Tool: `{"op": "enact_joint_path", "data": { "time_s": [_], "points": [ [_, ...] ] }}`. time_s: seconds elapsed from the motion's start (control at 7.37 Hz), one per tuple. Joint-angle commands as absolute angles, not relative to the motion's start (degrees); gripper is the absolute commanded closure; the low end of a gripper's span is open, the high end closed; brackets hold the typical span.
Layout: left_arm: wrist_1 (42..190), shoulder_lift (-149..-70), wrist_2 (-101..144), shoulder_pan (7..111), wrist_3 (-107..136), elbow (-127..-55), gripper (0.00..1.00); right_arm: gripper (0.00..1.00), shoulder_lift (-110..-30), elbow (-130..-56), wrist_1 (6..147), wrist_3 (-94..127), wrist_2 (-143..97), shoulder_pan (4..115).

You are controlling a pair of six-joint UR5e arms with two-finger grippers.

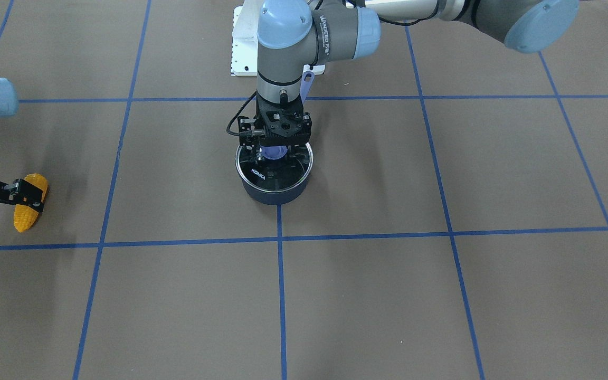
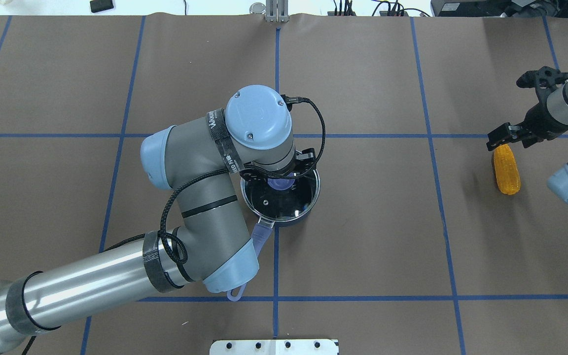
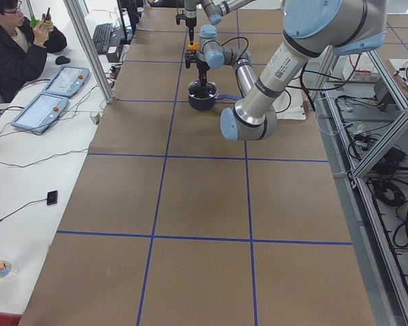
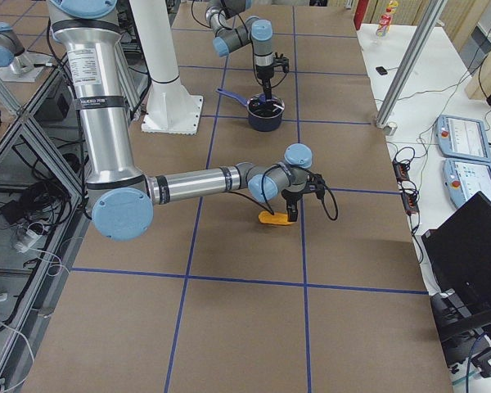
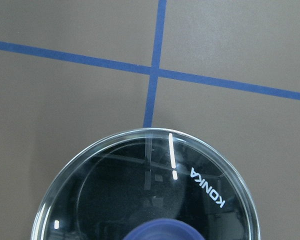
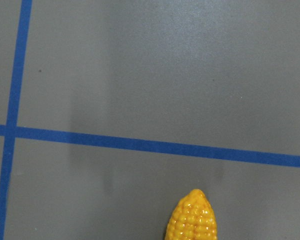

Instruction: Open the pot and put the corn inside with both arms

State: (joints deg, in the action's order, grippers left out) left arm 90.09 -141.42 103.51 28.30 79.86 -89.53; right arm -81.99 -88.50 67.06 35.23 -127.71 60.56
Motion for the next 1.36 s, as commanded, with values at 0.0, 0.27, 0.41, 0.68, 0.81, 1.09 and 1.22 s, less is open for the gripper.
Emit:
{"op": "enact_joint_path", "data": {
  "time_s": [0.0,0.27,0.41,0.68,0.81,1.09,1.22],
  "points": [
    [90.0,-141.4,103.5,28.4,79.8,-89.5,0.23,0.0,-82.0,-88.6,67.1,35.2,-127.7,60.6],
    [90.0,-141.4,103.5,28.4,79.8,-89.5,0.3,0.0,-82.0,-88.5,67.1,35.2,-127.7,60.6],
    [90.0,-141.4,103.5,28.4,79.8,-89.5,0.35,0.0,-82.0,-88.5,67.1,35.2,-127.7,60.6],
    [89.9,-141.4,103.5,28.4,79.7,-89.6,0.42,0.0,-82.0,-88.5,67.1,35.2,-127.7,60.6],
    [89.9,-141.4,103.5,28.4,79.8,-89.6,0.46,0.0,-82.0,-88.5,67.1,35.2,-127.7,60.6],
    [89.4,-141.4,103.9,28.9,79.4,-90.6,0.47,0.0,-81.9,-88.6,67.1,35.2,-127.7,60.6],
    [88.8,-141.3,104.1,29.6,79.4,-92.0,0.47,0.0,-82.0,-88.5,67.1,35.2,-127.7,60.6]
  ]
}}
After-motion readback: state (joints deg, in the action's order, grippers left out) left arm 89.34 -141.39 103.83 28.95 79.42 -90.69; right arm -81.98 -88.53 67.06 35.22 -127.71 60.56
